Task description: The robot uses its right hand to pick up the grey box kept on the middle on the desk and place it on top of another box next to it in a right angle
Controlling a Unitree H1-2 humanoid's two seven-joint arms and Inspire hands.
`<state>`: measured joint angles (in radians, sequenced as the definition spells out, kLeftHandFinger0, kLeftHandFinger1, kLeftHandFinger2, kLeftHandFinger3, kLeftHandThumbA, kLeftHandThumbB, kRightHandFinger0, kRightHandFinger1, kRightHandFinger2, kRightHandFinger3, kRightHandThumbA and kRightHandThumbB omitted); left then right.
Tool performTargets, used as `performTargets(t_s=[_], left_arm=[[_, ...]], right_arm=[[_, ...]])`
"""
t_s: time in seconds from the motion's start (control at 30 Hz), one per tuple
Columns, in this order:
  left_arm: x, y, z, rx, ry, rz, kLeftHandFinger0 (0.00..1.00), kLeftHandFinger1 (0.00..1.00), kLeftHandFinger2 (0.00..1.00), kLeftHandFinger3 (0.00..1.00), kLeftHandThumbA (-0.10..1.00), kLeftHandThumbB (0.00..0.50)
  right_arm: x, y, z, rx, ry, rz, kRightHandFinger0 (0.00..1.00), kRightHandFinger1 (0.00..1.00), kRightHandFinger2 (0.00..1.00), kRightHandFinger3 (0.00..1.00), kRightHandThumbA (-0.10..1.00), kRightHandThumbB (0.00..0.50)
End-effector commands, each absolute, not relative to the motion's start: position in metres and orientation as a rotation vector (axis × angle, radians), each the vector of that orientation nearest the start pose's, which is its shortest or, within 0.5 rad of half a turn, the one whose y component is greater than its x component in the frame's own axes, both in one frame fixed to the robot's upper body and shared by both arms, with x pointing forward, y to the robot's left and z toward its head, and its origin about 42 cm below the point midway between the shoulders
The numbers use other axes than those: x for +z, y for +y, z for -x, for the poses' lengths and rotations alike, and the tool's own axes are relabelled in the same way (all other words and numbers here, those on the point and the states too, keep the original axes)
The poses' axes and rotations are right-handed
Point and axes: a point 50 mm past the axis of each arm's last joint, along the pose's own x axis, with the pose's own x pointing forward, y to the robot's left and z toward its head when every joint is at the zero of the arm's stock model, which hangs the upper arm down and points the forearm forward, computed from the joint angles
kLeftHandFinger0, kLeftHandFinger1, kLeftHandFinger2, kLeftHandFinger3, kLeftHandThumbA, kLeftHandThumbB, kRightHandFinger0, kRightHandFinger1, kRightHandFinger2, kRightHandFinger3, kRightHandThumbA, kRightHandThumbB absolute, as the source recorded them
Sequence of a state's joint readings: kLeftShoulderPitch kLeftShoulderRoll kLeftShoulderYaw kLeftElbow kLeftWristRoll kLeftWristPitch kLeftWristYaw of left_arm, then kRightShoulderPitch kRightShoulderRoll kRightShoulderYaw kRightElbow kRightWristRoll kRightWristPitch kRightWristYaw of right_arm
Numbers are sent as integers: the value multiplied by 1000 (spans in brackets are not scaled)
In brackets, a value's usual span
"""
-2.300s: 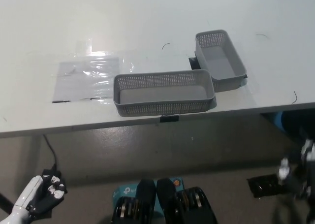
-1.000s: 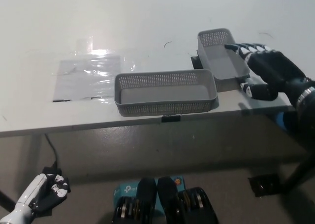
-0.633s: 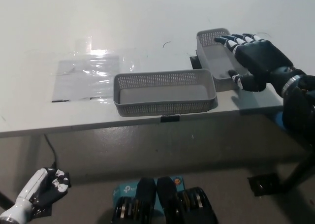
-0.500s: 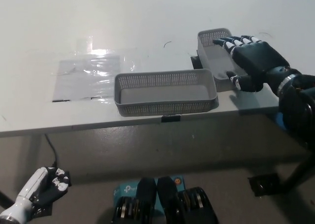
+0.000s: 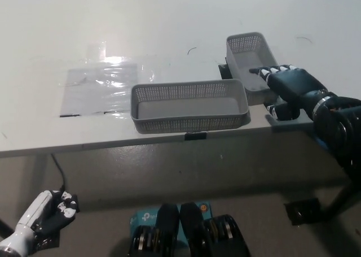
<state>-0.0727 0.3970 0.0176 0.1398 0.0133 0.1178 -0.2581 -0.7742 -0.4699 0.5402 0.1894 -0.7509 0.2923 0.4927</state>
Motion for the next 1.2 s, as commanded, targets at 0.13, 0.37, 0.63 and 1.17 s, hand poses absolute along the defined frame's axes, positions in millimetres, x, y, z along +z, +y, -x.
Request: performTargets(t_s=[0.13, 0.37, 0.63, 1.17], left_arm=[[111, 358, -306, -181, 171, -379, 0, 0, 0, 0, -100, 500], [113, 362, -302, -174, 169, -396, 0, 0, 0, 0, -100, 500], [119, 359, -306, -170, 151, -403, 0, 0, 0, 15, -100, 500], [126, 362, -304, -165, 138, -406, 0, 0, 0, 0, -100, 500]], right_arm=[[265, -198, -477, 463, -25, 1485, 1000, 1000, 1000, 1000, 423, 500], [243, -188, -486, 470, -16, 1472, 1000, 1000, 1000, 1000, 399, 500], [252, -168, -487, 495, -114, 1522, 1000, 1000, 1000, 1000, 378, 495], [264, -189, -533, 343, -255, 2060, 0, 0, 47, 410, -100, 0]])
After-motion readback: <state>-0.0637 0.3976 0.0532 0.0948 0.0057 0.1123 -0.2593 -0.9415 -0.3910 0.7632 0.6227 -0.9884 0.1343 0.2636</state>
